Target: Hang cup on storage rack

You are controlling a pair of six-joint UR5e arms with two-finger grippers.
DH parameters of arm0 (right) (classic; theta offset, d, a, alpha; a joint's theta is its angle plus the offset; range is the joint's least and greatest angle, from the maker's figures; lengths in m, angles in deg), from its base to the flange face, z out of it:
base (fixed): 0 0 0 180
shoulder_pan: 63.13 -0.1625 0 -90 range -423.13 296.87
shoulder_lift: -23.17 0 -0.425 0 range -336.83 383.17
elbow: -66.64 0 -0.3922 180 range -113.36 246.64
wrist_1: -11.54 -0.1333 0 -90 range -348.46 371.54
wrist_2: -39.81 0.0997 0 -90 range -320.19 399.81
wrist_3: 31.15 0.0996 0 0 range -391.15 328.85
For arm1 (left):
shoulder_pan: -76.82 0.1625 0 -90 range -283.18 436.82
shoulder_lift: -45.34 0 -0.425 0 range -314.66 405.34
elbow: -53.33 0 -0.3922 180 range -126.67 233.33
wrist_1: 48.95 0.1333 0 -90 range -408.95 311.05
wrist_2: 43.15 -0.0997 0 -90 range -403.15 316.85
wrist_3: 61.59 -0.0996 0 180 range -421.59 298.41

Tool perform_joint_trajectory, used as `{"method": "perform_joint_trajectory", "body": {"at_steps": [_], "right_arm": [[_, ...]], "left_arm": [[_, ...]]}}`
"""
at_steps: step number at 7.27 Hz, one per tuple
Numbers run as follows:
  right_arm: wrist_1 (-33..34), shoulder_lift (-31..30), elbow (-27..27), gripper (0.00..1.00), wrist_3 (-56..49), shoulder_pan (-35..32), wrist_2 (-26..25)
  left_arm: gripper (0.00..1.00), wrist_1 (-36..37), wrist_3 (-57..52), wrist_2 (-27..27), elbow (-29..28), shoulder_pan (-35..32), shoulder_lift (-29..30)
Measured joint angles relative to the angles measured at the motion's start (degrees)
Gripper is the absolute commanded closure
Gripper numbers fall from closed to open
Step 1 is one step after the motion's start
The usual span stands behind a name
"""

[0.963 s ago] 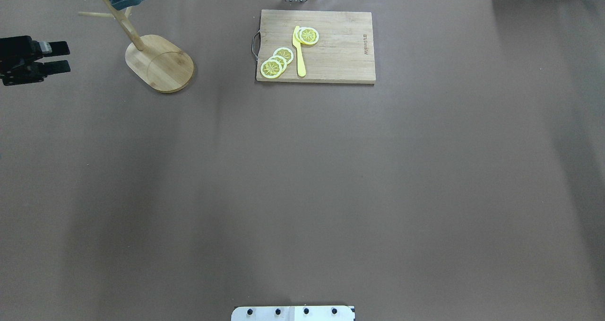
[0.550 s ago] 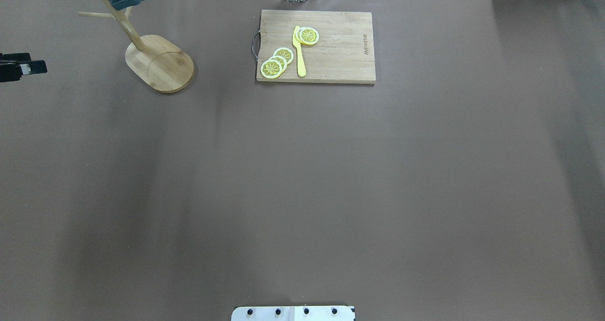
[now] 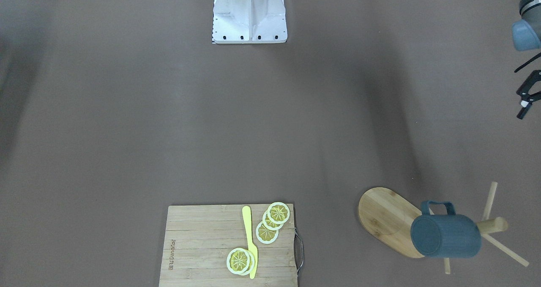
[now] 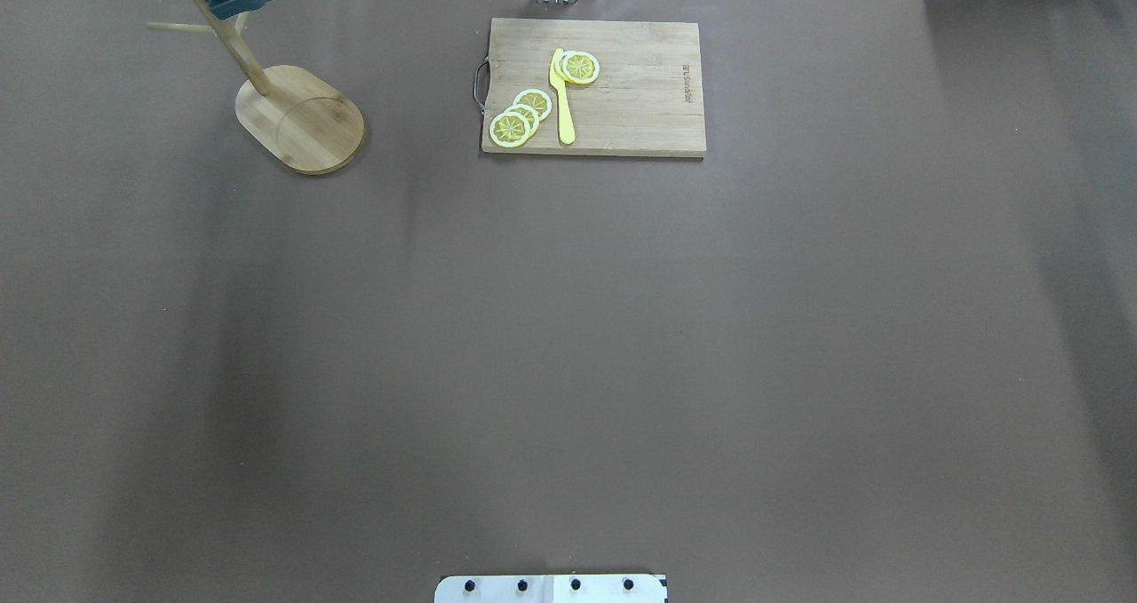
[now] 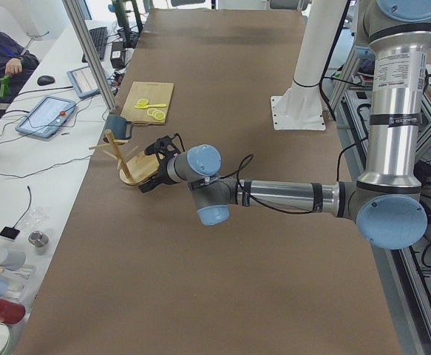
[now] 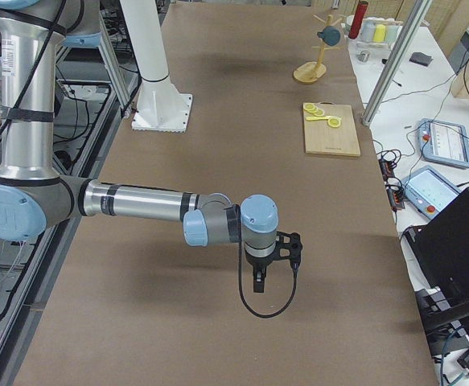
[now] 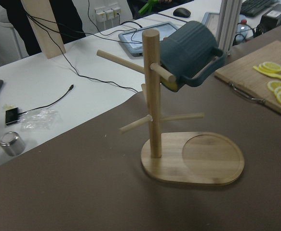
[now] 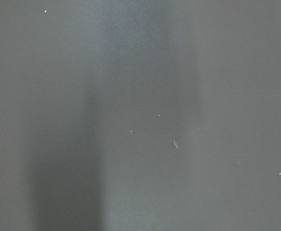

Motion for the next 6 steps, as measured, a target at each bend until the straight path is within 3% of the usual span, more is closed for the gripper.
{"method": "perform_joint_trajectory", "body": {"at_steps": [3, 5, 6], "right_arm": [[0.0, -0.11, 0.01, 0.0, -0.02, 0.02, 0.0], [0.0, -0.42, 0.11, 0.0, -0.02, 0.02, 0.0], [0.0, -0.53, 0.13, 0.0, -0.03, 0.02, 0.02]], "left_arm": [[0.01, 21.01, -21.02, -6.5, 4.36, -4.86, -1.18], [0.01, 39.32, -25.33, -11.22, 6.84, -5.06, -1.45], [0.01, 49.12, -26.22, -10.48, 7.08, -5.06, -1.63]]}}
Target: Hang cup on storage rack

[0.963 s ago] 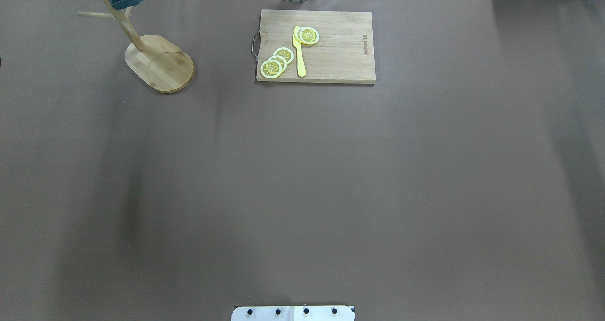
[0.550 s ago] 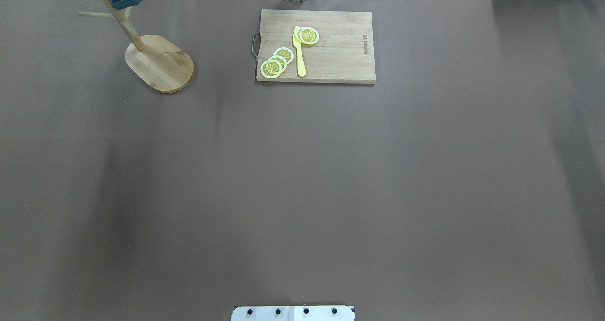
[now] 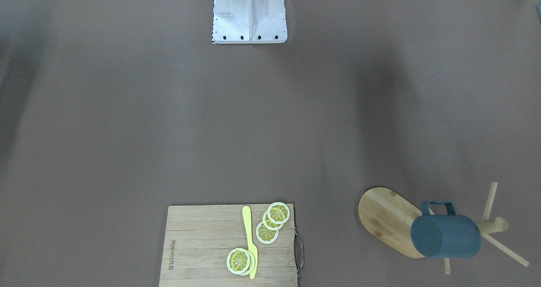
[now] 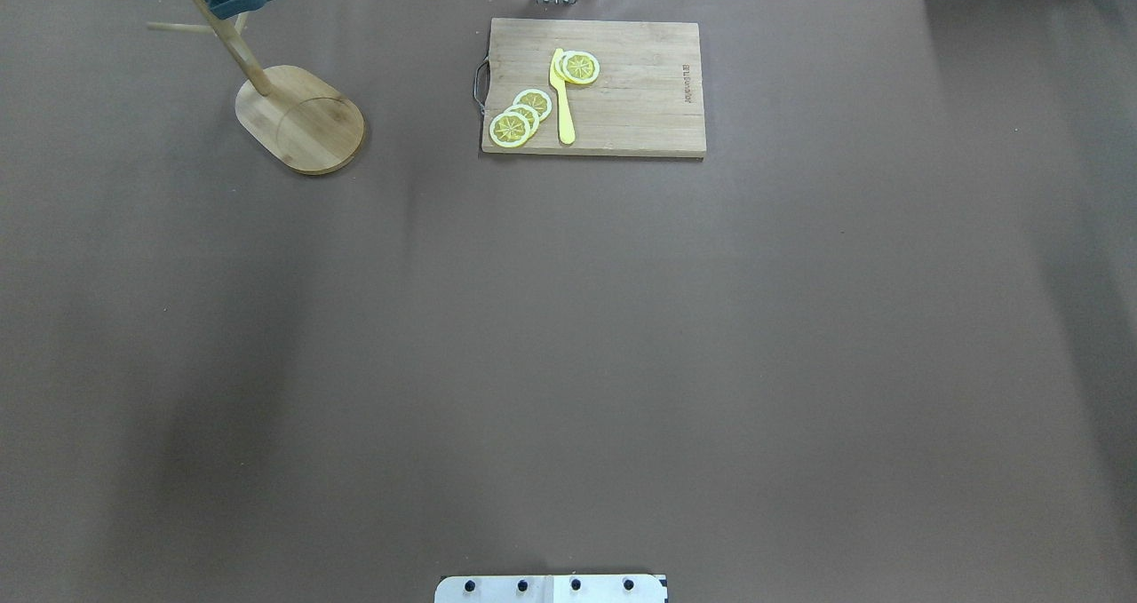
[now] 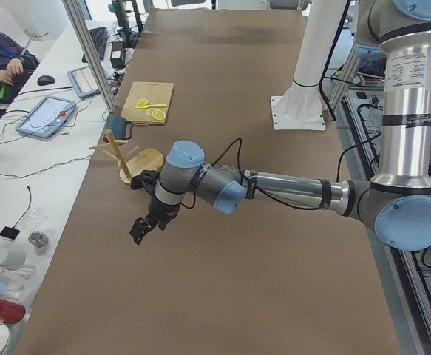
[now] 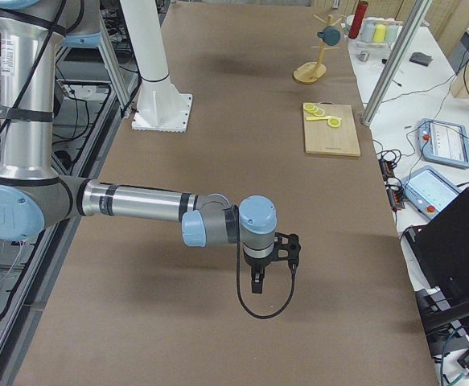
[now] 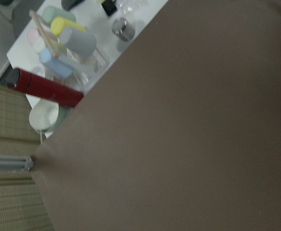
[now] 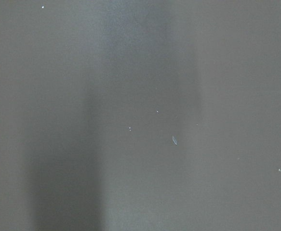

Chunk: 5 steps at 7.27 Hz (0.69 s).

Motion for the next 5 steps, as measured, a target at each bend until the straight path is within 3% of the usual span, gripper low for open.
{"method": "perform_joint_trajectory", "body": {"at_steps": [1, 2, 3, 5], "right_arm": [[0.0, -0.12, 0.01, 0.0, 0.0, 0.0, 0.04], [0.0, -0.18, -0.02, 0.0, 0.0, 0.0, 0.04], [0.0, -0.25, -0.05, 0.0, 0.0, 0.0, 0.03], [0.0, -0.44, -0.04, 0.0, 0.0, 0.0, 0.08]], "left_arm": [[0.01, 8.84, 0.12, 4.99, -0.16, -0.12, -0.12], [0.01, 14.14, 0.82, 13.23, 0.02, -1.08, -1.33], [0.01, 15.36, 3.34, 18.68, 0.8, -2.48, -3.36], [0.01, 14.77, 17.04, 21.47, 2.76, -3.62, -5.91]]}}
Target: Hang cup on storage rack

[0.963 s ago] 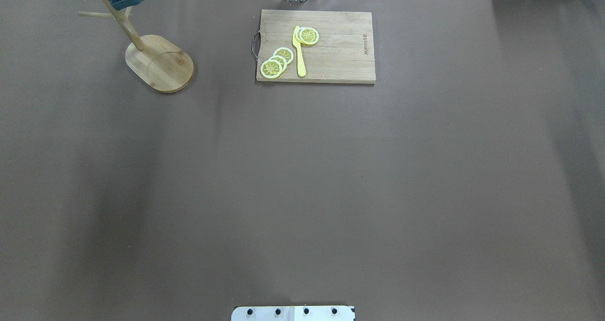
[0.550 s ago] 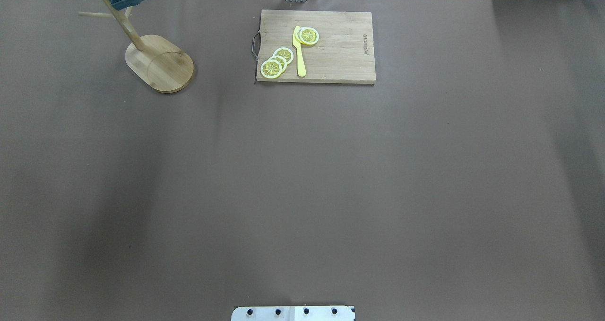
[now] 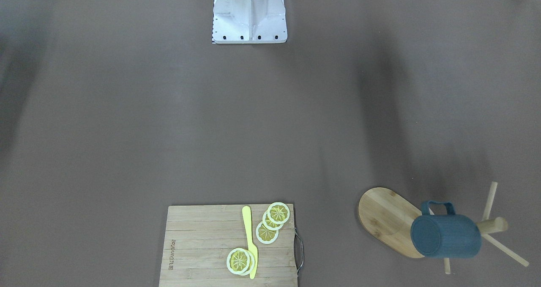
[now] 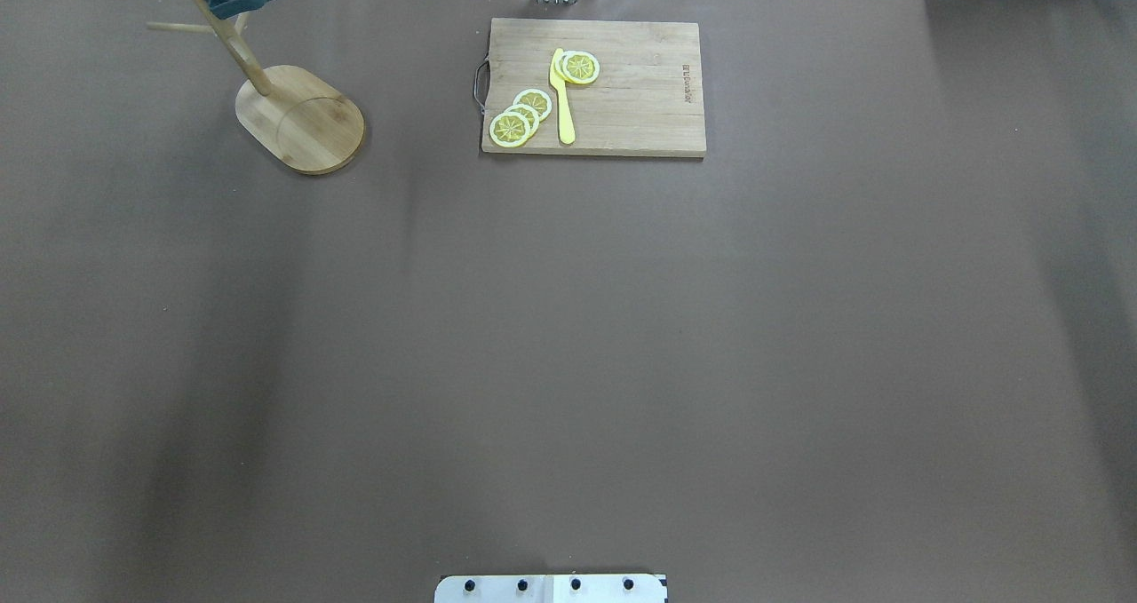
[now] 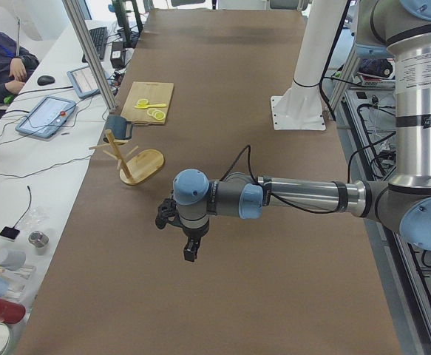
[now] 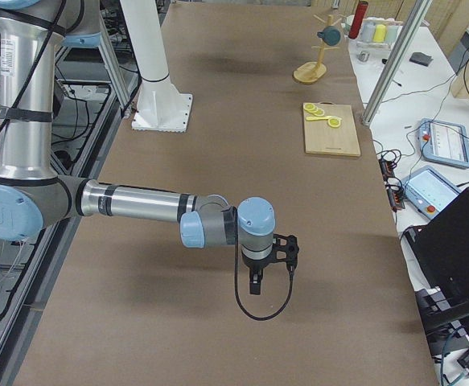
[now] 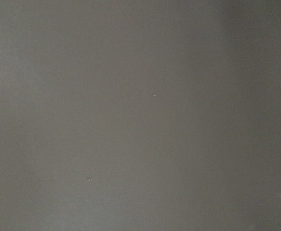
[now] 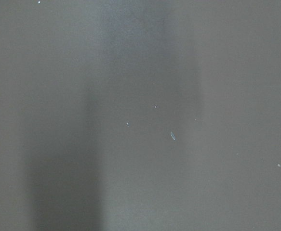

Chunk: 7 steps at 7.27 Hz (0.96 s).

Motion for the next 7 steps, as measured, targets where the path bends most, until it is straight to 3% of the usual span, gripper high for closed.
{"method": "perform_joint_trajectory", "body": {"at_steps": [3, 7], "right_arm": [[0.0, -0.45, -0.06, 0.0, -0.34, 0.0, 0.13], [-0.17, -2.13, -0.49, 0.0, -0.24, -0.02, 0.01]], "left_arm": [[0.01, -0.12, 6.19, 0.22, -1.9, -2.01, -1.3], [0.01, -0.55, 5.99, 0.66, 2.69, -3.02, -2.39]]}}
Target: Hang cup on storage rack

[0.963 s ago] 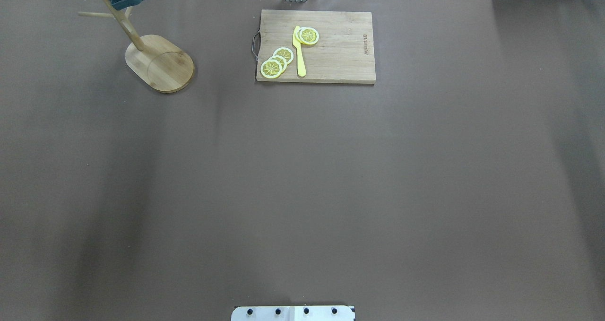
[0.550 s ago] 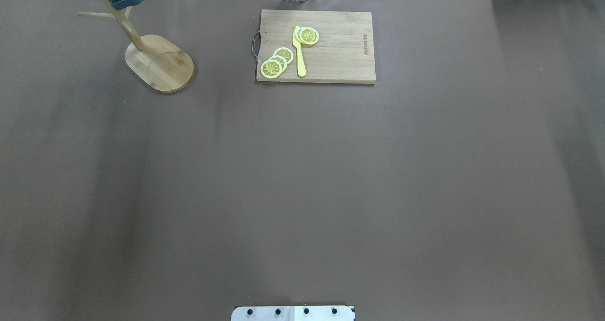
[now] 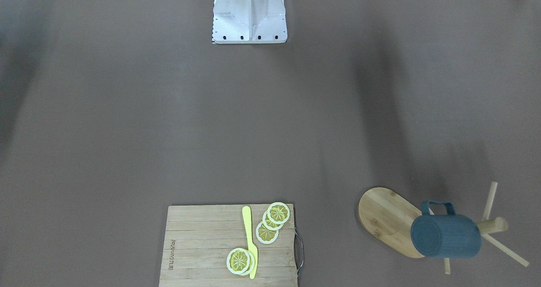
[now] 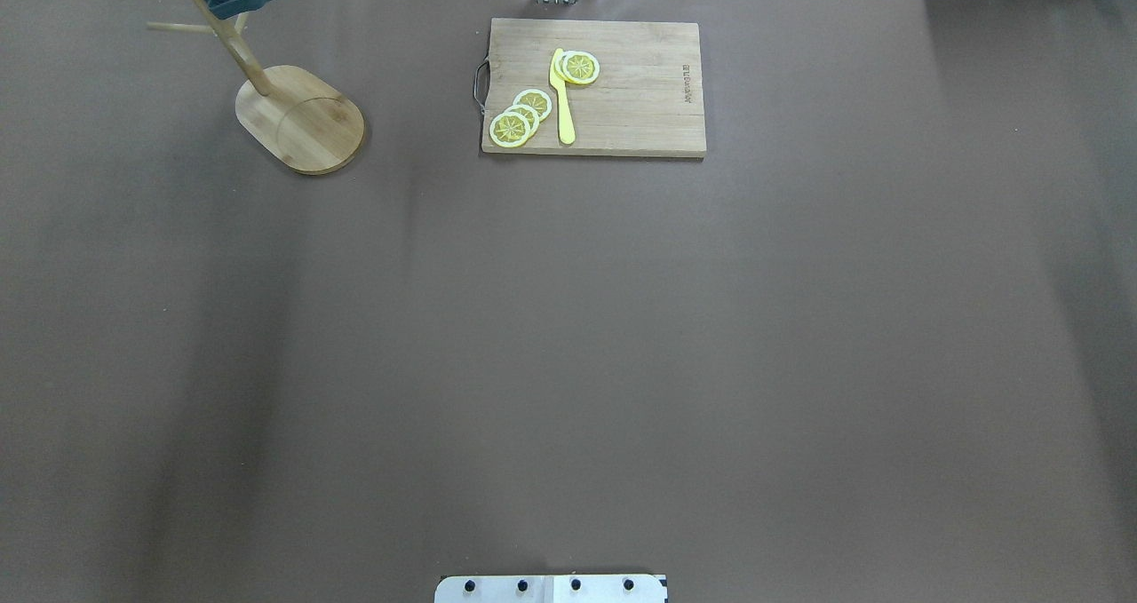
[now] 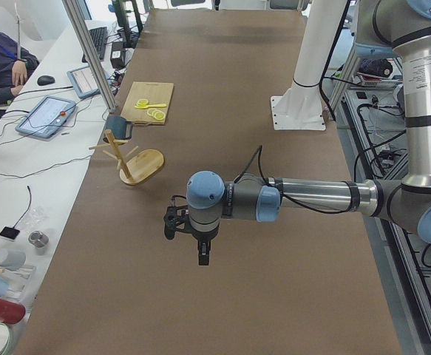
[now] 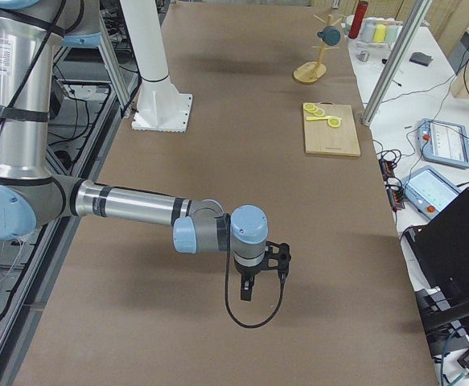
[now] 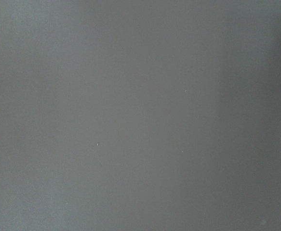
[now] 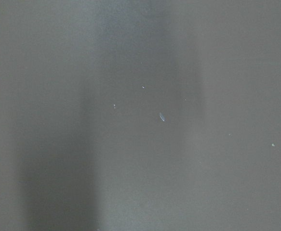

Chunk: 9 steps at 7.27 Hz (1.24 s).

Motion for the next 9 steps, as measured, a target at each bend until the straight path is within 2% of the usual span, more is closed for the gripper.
{"method": "perform_joint_trajectory", "body": {"at_steps": [5, 9], "right_arm": [[0.17, -0.39, 1.24, 0.0, -0.72, 0.12, 1.7], [2.72, -4.7, 4.53, 0.0, -0.79, 0.45, 1.73]], "left_arm": [[0.01, -0.3, -0.05, 0.08, 0.37, 0.0, -0.73], [0.01, -0.43, -0.05, 0.16, 0.46, 0.11, -2.09]]}}
